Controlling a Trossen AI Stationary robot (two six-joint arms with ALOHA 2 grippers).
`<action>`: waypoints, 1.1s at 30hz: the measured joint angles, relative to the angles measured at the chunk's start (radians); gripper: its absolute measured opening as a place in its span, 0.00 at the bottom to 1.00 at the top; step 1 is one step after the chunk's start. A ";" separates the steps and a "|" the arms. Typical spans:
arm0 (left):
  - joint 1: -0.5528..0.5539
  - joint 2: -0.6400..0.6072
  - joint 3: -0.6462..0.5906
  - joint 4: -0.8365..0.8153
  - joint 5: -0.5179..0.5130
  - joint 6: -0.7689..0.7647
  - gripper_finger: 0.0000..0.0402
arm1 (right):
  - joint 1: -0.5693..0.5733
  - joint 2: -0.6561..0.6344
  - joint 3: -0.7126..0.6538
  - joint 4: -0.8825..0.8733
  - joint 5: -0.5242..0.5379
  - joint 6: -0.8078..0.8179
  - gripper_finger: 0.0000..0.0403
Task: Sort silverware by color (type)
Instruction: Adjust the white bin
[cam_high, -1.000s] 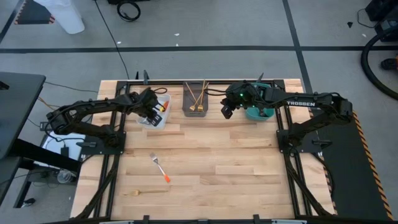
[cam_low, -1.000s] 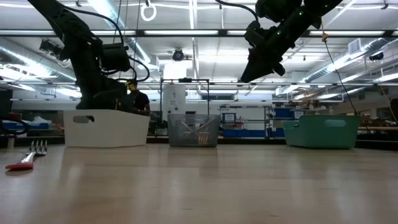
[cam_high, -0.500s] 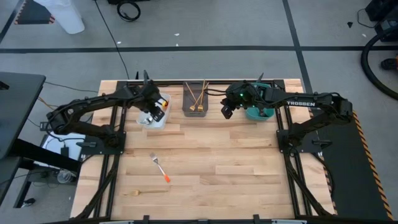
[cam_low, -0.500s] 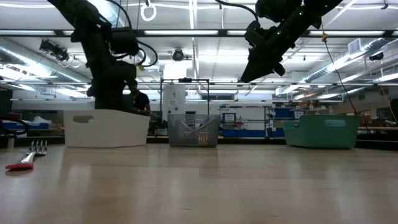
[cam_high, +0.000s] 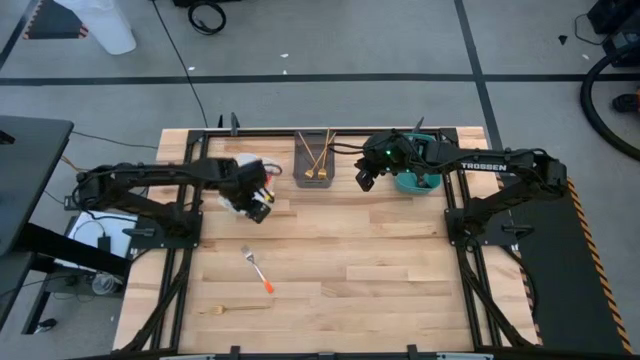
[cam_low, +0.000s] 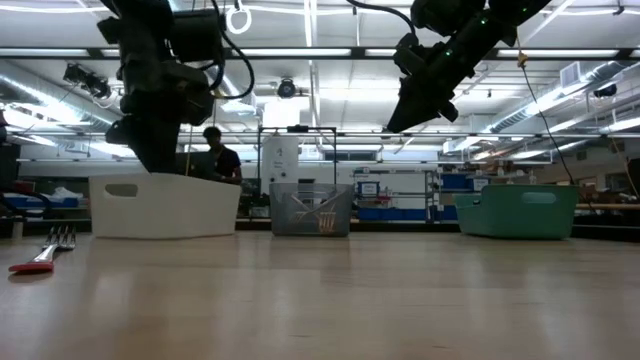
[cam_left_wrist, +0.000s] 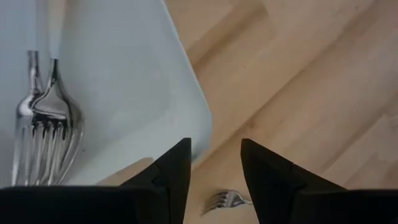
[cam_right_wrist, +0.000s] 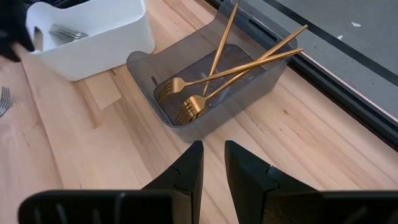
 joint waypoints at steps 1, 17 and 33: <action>-0.032 -0.001 0.000 0.000 -0.019 -0.029 0.37 | 0.000 0.000 0.000 0.000 0.000 -0.003 0.19; -0.241 0.000 0.089 -0.064 -0.284 -0.115 0.37 | 0.000 0.000 0.000 0.023 0.000 -0.124 0.19; -0.339 0.000 0.031 -0.136 -0.441 0.503 0.37 | 0.000 0.000 0.000 0.023 0.000 -0.134 0.19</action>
